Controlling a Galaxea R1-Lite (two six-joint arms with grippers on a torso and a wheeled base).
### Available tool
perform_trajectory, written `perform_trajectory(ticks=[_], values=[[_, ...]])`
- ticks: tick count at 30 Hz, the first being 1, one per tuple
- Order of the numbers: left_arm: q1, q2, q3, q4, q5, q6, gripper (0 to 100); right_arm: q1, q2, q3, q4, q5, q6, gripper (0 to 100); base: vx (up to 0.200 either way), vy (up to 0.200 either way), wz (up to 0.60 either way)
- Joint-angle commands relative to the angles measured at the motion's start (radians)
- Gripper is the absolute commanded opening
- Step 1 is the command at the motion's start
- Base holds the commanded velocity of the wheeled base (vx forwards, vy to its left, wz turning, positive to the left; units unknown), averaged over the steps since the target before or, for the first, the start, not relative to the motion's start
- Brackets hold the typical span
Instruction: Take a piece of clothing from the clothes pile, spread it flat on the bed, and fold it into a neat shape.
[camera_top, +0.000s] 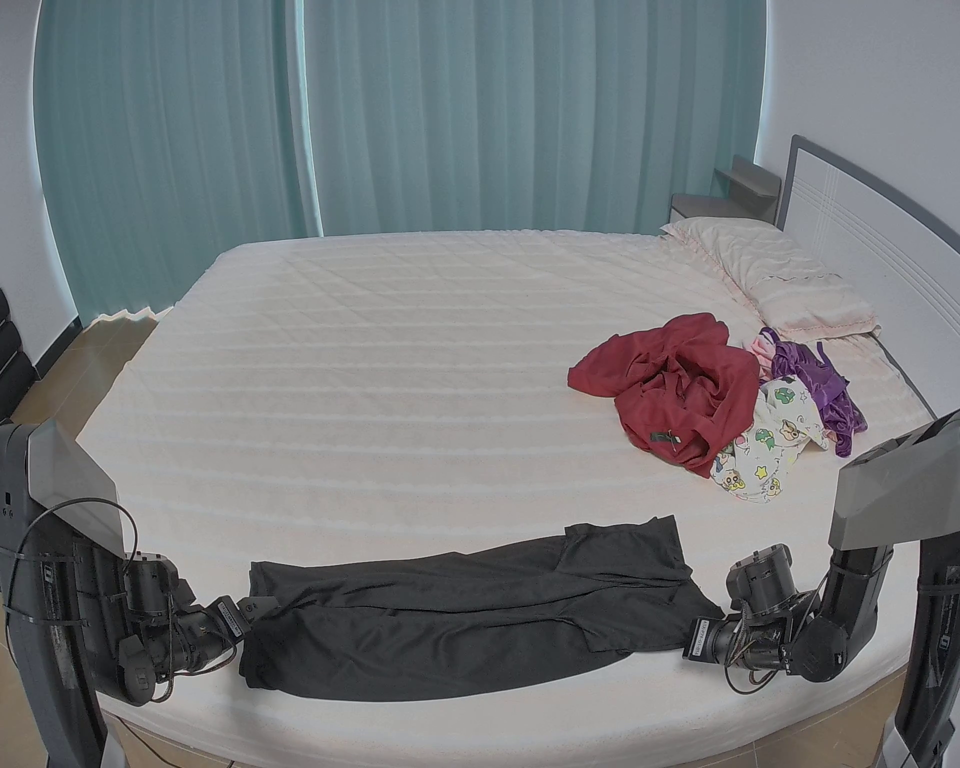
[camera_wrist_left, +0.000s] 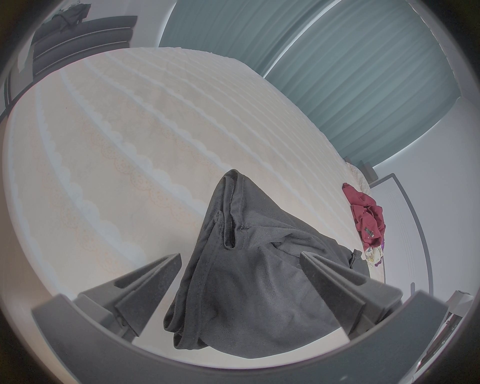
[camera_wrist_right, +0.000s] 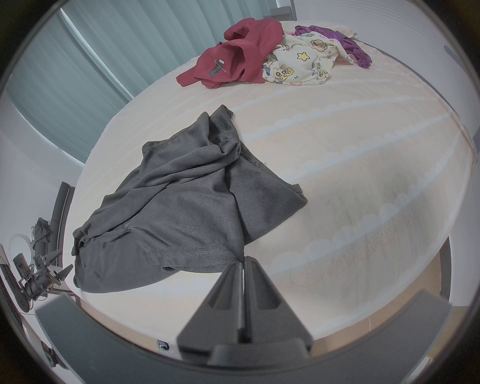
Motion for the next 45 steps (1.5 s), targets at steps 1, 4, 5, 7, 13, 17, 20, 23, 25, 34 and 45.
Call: perform_trajectory(ticks=[1,4,5,7,13,17,20,23,25,34,45], values=[[0.000,0.001,-0.001,-0.018,0.000,-0.001,100,-0.011,-0.009,0.006,0.000,0.000,-0.010,0,0.000,0.000,0.00],[0.000,0.001,-0.001,-0.018,0.000,-0.001,100,-0.015,-0.006,0.008,0.002,0.000,-0.024,0,0.000,0.000,0.00],[0.000,0.001,0.000,-0.018,0.000,-0.001,100,-0.021,-0.005,0.006,0.000,0.000,-0.030,0,0.000,0.000,0.00],[-0.001,0.001,0.002,-0.018,0.000,-0.001,100,-0.031,-0.006,0.006,0.000,0.000,-0.039,0,0.000,0.000,0.00],[-0.001,0.000,0.005,-0.018,0.000,0.001,100,-0.048,0.002,0.006,-0.002,-0.001,-0.059,0,0.000,0.000,0.00],[-0.007,-0.003,0.010,-0.018,-0.002,-0.001,100,-0.046,0.011,0.005,-0.012,0.000,-0.065,100,0.000,0.000,0.00],[-0.009,-0.006,0.023,-0.018,-0.002,-0.001,100,-0.046,0.005,0.005,-0.012,0.000,-0.064,100,0.000,0.000,0.00],[-0.017,-0.023,0.043,-0.018,-0.006,-0.001,100,-0.049,0.003,-0.001,-0.025,0.000,-0.054,100,0.000,0.000,0.00],[-0.024,-0.025,0.063,-0.018,-0.011,0.012,100,-0.049,0.003,0.005,-0.058,0.000,-0.054,100,0.000,0.000,0.00],[-0.043,0.026,0.088,-0.018,-0.009,0.142,100,-0.049,0.012,0.022,-0.124,0.002,-0.057,100,0.000,0.000,0.00],[-0.063,0.057,0.089,0.016,0.089,0.242,0,-0.049,0.012,0.023,-0.126,0.002,-0.059,100,0.000,0.000,0.00]])
